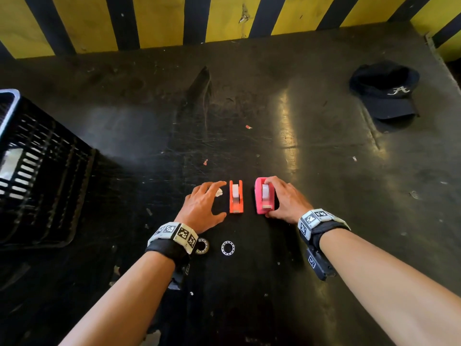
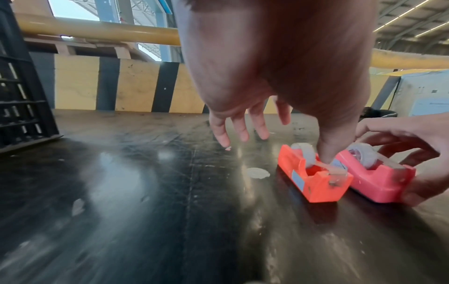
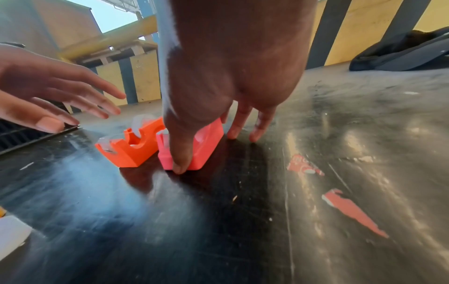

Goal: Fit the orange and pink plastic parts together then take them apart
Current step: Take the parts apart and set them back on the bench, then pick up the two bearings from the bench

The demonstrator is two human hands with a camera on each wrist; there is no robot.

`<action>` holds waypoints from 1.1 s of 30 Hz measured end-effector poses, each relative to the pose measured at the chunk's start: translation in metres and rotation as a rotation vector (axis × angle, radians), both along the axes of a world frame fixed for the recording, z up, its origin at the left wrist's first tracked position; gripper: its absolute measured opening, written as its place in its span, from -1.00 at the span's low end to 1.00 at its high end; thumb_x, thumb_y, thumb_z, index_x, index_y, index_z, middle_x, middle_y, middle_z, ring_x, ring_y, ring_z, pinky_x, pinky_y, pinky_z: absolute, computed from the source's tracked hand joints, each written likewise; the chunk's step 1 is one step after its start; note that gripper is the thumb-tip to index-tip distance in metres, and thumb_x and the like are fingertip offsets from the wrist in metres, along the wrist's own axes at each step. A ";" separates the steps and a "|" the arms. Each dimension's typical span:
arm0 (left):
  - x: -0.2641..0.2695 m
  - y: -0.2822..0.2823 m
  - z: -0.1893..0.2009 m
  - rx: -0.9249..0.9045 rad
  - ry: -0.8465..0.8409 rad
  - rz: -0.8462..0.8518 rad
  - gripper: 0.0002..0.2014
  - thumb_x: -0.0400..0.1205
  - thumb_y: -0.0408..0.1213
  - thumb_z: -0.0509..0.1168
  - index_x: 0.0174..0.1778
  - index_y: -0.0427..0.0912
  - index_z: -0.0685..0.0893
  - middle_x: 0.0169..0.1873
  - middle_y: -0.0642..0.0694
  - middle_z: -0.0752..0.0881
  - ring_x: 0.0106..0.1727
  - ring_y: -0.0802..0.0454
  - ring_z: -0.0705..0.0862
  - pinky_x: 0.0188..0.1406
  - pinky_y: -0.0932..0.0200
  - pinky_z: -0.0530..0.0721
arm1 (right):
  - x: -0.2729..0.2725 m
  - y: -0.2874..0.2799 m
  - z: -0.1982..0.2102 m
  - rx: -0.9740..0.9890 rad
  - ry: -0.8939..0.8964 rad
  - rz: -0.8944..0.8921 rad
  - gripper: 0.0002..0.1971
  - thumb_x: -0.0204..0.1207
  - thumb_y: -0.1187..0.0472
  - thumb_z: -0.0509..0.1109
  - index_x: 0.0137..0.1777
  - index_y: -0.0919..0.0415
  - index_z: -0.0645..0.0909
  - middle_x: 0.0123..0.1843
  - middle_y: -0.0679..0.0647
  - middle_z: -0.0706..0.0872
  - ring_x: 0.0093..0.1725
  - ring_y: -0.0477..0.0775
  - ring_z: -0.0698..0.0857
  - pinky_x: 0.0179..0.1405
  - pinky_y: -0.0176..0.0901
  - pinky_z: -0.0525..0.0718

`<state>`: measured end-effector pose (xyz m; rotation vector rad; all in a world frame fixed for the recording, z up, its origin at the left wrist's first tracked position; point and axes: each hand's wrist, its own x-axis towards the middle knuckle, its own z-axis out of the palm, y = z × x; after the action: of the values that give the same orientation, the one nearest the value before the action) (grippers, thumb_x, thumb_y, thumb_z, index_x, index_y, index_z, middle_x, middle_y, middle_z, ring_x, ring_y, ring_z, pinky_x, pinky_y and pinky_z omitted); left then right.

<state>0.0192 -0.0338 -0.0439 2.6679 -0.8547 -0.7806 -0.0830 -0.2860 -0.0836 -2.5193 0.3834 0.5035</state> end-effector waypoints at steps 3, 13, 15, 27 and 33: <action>-0.001 0.008 -0.004 0.017 0.029 0.024 -0.10 0.57 0.01 0.52 0.76 0.18 0.14 0.72 -0.09 0.34 0.73 -0.19 0.33 0.65 -0.33 0.44 | -0.002 0.004 0.001 0.007 0.009 -0.004 0.13 0.22 0.08 0.79 0.63 -0.18 0.06 0.68 0.10 0.36 0.53 0.30 0.54 0.42 0.29 0.62; -0.031 0.055 -0.021 0.181 0.148 -0.013 -0.20 0.42 0.05 0.61 0.55 0.16 0.39 0.47 -0.06 0.54 0.47 -0.13 0.57 0.45 -0.26 0.61 | -0.026 0.090 0.015 0.016 -0.245 0.397 -0.66 0.49 0.02 0.53 0.23 0.02 0.60 0.19 0.02 0.64 0.10 0.10 0.67 0.07 0.15 0.74; -0.043 0.065 -0.027 0.209 0.135 -0.030 -0.22 0.42 0.01 0.61 0.55 0.16 0.43 0.48 -0.05 0.52 0.49 -0.14 0.55 0.46 -0.25 0.60 | -0.036 0.108 0.006 0.023 -0.104 0.441 -0.52 0.48 0.04 0.58 0.38 -0.03 0.55 0.31 0.02 0.59 0.20 0.10 0.64 0.14 0.10 0.73; -0.026 0.091 -0.023 0.033 -0.017 0.095 -0.54 0.56 -0.11 0.51 0.40 0.03 0.64 0.25 -0.13 0.67 0.28 -0.17 0.71 0.27 -0.15 0.72 | -0.017 0.156 0.009 -0.151 -0.215 0.346 -0.61 0.57 0.11 0.43 0.40 -0.05 0.58 0.26 0.02 0.68 0.24 0.17 0.65 0.24 0.14 0.53; 0.032 0.072 -0.011 0.002 -0.096 0.141 -0.55 0.60 -0.07 0.48 0.42 0.01 0.63 0.28 -0.14 0.67 0.31 -0.17 0.68 0.27 -0.15 0.69 | 0.062 0.161 0.027 -0.355 -0.175 0.252 -0.59 0.55 0.10 0.51 0.40 -0.02 0.62 0.29 0.04 0.74 0.33 0.23 0.66 0.34 0.23 0.47</action>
<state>0.0516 0.0387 -0.0550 2.7508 -0.6779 -0.6257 -0.0210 -0.1248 -0.0564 -2.9496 0.0924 0.3253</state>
